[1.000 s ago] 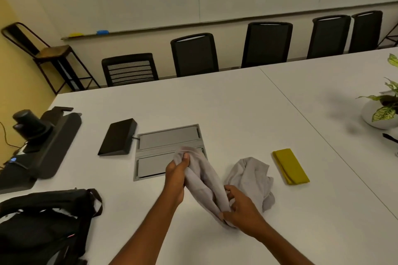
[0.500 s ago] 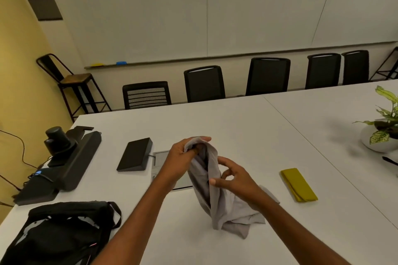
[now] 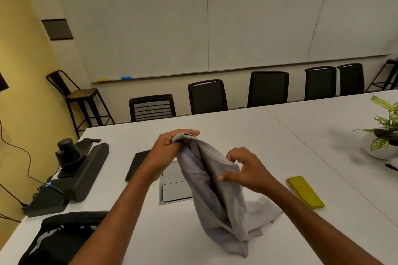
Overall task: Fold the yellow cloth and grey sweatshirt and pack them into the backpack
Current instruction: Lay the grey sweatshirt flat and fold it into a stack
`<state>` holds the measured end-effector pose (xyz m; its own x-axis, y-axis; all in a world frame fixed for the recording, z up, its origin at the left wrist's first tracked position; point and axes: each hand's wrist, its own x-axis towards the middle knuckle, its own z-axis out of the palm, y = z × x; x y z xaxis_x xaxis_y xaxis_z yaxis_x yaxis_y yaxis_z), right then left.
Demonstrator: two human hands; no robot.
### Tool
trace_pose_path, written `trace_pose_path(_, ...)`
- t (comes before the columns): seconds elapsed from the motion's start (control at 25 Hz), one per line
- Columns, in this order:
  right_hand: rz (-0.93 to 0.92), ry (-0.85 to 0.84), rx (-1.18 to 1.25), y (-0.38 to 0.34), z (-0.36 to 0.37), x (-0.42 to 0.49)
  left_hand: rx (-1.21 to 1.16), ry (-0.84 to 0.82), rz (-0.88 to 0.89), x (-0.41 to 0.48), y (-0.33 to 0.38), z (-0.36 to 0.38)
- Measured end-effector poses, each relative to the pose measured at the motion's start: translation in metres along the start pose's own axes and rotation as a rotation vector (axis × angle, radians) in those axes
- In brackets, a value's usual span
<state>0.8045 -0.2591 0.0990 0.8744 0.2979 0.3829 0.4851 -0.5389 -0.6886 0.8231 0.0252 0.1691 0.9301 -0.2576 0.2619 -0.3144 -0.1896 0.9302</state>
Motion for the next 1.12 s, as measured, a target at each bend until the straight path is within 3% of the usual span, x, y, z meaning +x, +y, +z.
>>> trace_pose_path(0.16,0.023,0.066,0.083,-0.017,-0.020,0.005,0.075,-0.066,0.081,0.001,0.022,-0.020)
trace_pose_path(0.24,0.066,0.015,0.076,-0.022,-0.024,0.008,0.072,-0.046,0.093,0.004,0.032,-0.025)
trace_pose_path(0.4,0.178,-0.118,-0.009,-0.010,-0.027,0.012,0.093,0.037,0.112,0.013,0.051,-0.039)
trace_pose_path(0.72,0.365,-0.194,-0.124,0.024,-0.032,0.015,0.140,0.233,0.131,0.016,0.071,-0.076)
trace_pose_path(0.96,0.370,-0.156,0.332,0.019,-0.041,0.021,0.192,0.379,0.059,0.017,0.065,-0.100)
trace_pose_path(1.12,0.353,-0.216,0.496,0.001,-0.045,0.023,0.179,0.428,0.018,0.017,0.065,-0.111)
